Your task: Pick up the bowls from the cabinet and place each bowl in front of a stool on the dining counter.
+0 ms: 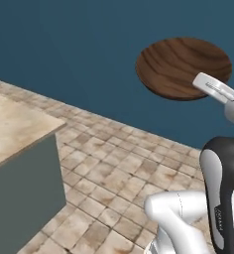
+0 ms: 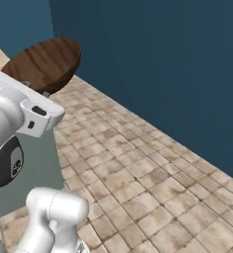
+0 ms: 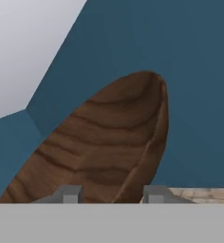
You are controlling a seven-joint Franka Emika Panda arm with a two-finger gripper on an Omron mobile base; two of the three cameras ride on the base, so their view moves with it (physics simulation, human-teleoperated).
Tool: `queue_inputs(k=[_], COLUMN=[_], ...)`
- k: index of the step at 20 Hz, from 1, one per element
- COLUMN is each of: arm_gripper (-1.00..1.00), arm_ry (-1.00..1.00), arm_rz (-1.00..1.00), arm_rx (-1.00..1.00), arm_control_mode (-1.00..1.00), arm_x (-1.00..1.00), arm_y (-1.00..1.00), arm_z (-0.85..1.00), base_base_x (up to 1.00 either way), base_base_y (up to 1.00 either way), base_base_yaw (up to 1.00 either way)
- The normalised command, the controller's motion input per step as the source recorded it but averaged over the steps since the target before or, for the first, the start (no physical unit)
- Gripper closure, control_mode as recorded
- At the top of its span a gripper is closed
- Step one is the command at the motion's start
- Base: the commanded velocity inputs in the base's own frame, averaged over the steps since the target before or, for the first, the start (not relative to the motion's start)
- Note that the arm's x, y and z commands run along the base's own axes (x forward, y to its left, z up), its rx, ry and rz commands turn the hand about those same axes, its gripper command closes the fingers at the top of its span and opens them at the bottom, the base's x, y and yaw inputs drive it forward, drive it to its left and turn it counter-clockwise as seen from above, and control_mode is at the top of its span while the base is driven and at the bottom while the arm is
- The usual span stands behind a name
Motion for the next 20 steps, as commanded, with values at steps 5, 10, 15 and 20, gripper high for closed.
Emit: queue_inputs(k=[5, 10, 15, 20], arm_gripper=[1.0, 1.0, 1.0, 1.0], arm_ry=[0.0, 0.0, 0.0, 0.0], arm_rz=[0.0, 0.0, 0.0, 0.0], arm_rx=[0.0, 0.0, 0.0, 0.0], arm_control_mode=[1.0, 1.0, 1.0, 1.0], arm_x=[0.0, 0.0, 0.0, 0.0], arm_y=[0.0, 0.0, 0.0, 0.0], arm_z=[0.0, 0.0, 0.0, 0.0], base_base_x=[0.66, 0.61, 0.55, 0.45], base_base_y=[-0.43, -0.5, -0.52, -0.49], base_base_yaw=[-0.25, -0.02, 0.18, 0.26])
